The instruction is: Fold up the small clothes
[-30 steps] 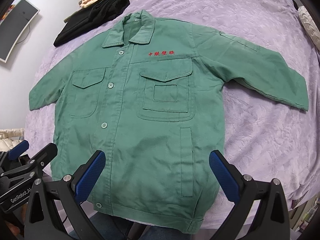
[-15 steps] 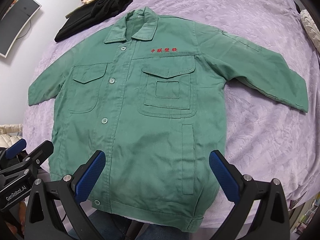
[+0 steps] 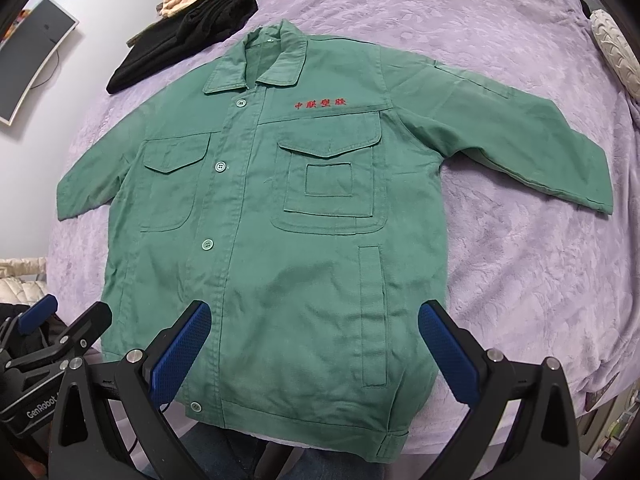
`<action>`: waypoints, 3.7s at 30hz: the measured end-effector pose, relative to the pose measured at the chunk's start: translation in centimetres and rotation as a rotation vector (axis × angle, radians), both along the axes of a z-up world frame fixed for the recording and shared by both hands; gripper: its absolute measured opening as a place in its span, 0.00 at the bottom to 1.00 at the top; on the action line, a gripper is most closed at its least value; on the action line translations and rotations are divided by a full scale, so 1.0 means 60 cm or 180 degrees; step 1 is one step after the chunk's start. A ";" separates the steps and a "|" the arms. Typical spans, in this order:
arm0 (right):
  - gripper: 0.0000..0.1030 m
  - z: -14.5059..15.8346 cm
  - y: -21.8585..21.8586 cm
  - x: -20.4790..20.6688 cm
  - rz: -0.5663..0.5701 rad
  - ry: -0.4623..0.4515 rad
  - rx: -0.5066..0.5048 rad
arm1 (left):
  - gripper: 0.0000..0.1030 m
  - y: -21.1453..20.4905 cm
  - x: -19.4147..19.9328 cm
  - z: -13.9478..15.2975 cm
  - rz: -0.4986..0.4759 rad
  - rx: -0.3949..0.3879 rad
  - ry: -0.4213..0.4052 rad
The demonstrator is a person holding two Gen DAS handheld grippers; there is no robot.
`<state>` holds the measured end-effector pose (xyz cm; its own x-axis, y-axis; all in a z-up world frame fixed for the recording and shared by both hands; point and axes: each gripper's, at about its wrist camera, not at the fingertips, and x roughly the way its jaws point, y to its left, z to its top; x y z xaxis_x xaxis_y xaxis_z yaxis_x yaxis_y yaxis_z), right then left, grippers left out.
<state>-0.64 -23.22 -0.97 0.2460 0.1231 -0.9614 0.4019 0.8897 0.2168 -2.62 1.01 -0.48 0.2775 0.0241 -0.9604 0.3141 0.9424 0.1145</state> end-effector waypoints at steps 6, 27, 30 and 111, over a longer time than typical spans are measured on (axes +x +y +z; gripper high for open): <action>1.00 -0.010 0.015 0.013 -0.0106 0.0035 -0.0016 | 1.00 0.028 0.032 -0.024 -0.0057 -0.0164 0.0122; 1.00 -0.084 0.228 0.182 -0.0063 0.0057 0.0310 | 1.00 0.458 0.433 -0.201 0.1221 -0.0614 -0.0038; 1.00 -0.099 0.255 0.199 0.0013 0.0126 0.0336 | 1.00 0.534 0.477 -0.255 0.1646 -0.0778 0.0052; 0.72 -0.268 -0.065 0.295 -0.1735 -0.0993 0.1628 | 0.94 0.311 0.380 -0.233 0.0872 -0.0583 -0.0313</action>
<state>17.05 -27.13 -17.04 0.6459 0.3143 -0.6957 0.6042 0.3466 0.7175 20.21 19.69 -14.45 0.3759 -0.0598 -0.9247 0.0423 0.9980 -0.0474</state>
